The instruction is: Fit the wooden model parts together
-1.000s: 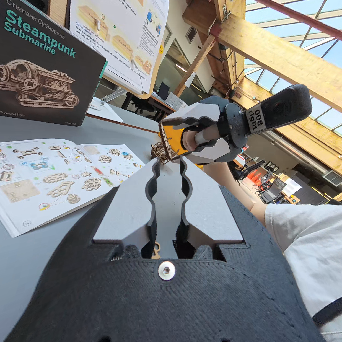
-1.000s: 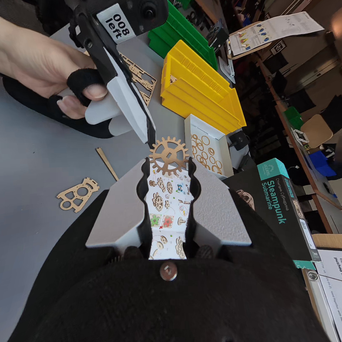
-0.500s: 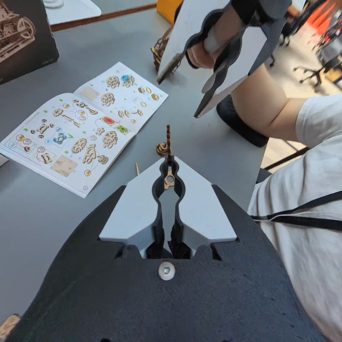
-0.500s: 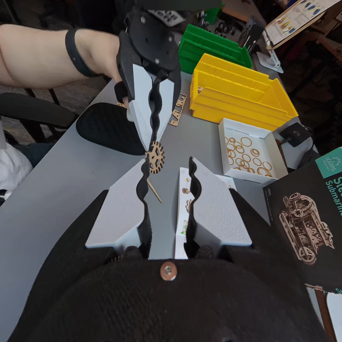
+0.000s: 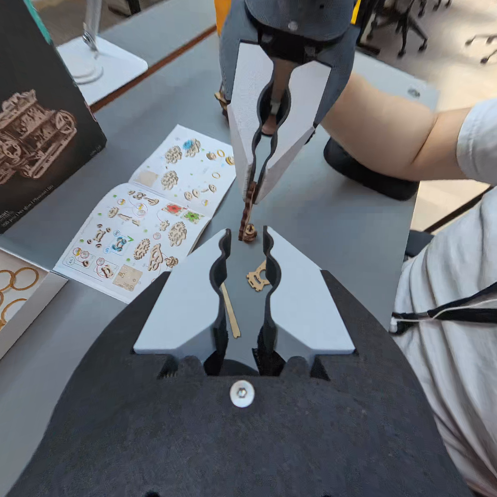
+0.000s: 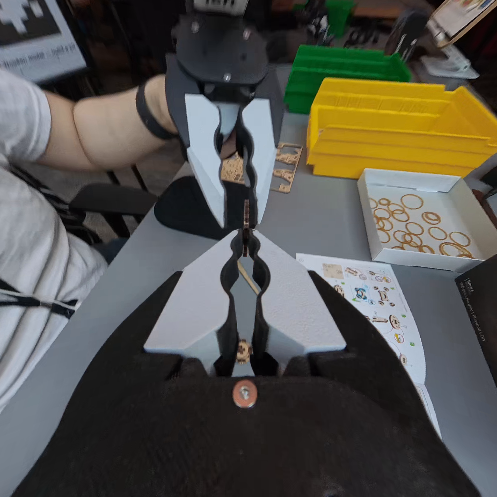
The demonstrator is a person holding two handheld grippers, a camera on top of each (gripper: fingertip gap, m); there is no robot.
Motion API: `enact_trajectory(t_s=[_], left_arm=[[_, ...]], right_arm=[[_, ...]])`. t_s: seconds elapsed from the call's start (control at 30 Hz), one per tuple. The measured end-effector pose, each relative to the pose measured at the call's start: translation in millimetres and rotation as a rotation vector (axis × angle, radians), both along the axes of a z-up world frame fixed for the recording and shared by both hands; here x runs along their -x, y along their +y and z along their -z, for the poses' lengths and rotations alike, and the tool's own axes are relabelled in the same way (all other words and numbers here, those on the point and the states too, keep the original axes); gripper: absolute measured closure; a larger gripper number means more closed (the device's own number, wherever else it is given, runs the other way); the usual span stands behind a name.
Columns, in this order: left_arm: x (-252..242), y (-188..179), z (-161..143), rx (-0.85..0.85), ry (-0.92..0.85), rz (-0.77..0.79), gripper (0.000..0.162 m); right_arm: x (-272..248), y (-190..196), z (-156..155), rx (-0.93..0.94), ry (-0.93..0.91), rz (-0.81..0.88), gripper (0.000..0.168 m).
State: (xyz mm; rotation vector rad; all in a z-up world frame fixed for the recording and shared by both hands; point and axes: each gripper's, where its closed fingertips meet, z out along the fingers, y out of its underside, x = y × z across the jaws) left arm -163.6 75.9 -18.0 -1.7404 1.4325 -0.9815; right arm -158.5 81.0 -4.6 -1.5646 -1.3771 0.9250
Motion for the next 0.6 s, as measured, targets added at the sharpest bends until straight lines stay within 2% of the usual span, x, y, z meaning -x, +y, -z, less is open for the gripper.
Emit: enact_trajectory(t_s=[0.07, 0.17, 0.23, 0.3, 0.37, 0.47, 0.6], left_arm=[[4, 9, -19, 0.056, -0.203, -0.071, 0.135], [9, 16, -45, 0.153, -0.449, -0.097, 0.142], [9, 16, -48, 0.207, -0.473, -0.069, 0.153], [10, 15, -45, 0.192, -0.449, -0.057, 0.159], [14, 11, -45, 0.197, -0.441, -0.036, 0.162], [38, 19, -41, 0.17, -0.406, -0.156, 0.162], [84, 15, -32, 0.107, -0.361, -0.299, 0.162]], right_arm=[[2, 10, -31, 0.093, 0.241, 0.049, 0.168], [7, 16, -40, 0.185, 0.395, 0.061, 0.168], [13, 16, -40, 0.196, 0.441, 0.06, 0.167], [17, 15, -43, 0.204, 0.491, 0.058, 0.167], [19, 12, -41, 0.199, 0.487, 0.022, 0.165], [20, 0, -15, 0.15, 0.317, -0.088, 0.145], [30, -17, 72, -0.059, -0.293, -0.184, 0.139]])
